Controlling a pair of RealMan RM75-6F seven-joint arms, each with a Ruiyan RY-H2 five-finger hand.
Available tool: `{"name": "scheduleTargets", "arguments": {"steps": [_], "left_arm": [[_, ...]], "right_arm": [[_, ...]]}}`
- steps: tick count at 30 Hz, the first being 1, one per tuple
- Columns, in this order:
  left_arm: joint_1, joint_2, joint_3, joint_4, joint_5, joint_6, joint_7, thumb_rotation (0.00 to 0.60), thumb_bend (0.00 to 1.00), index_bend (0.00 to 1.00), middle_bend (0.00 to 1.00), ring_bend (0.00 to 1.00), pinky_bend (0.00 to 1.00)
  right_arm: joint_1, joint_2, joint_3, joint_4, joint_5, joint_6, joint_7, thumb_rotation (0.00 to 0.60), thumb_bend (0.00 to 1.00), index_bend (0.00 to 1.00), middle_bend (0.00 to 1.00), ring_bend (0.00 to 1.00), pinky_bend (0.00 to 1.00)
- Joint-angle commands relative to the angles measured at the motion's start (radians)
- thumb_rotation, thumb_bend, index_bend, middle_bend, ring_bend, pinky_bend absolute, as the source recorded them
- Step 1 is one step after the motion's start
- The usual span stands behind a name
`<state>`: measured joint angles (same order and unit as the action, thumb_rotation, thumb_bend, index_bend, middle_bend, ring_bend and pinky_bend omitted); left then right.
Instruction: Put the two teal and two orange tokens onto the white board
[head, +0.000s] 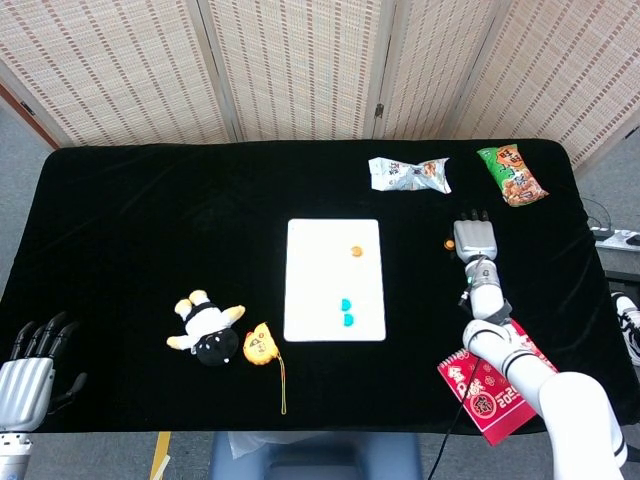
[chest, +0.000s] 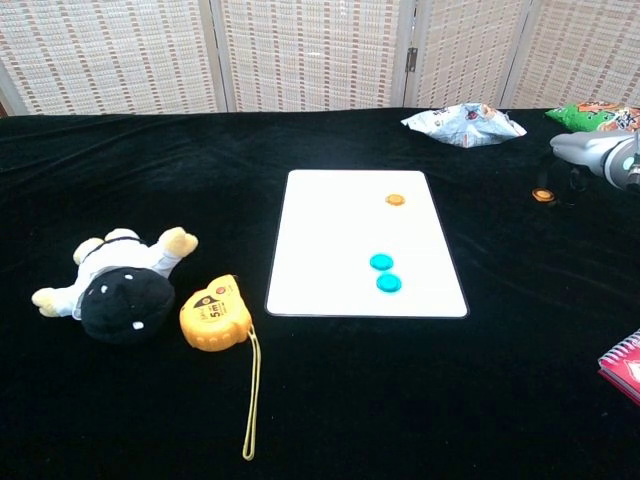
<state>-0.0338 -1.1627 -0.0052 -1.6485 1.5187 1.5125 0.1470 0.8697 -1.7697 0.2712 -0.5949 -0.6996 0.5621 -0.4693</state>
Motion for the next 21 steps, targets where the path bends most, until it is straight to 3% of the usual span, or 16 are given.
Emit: {"name": "scheduleTargets", "arguments": {"steps": [1,12,21], "left_arm": [[0.000,0.000,0.000,0.000,-0.001,0.000,0.000,0.600,0.36,0.17,0.10,0.14,0.00],[0.001,0.001,-0.001,0.004,-0.005,0.000,-0.003,0.600,0.36,0.17,0.09,0.14,0.00],[-0.002,0.001,-0.002,0.002,0.003,0.002,-0.005,0.600,0.36,0.17,0.09,0.13,0.00]], "right_arm": [[0.003,-0.005,0.004,0.008,0.000,-0.006,-0.001,0.600,0.27,0.42,0.13,0.01,0.00],[-0.001,0.005,0.014,-0.020,-0.037,0.006,0.028,0.600,0.27,0.47,0.14,0.02,0.00],[-0.035,0.132,0.009,-0.292,-0.158,0.100,0.102,0.600,0.27,0.47,0.14,0.02,0.00]]}}
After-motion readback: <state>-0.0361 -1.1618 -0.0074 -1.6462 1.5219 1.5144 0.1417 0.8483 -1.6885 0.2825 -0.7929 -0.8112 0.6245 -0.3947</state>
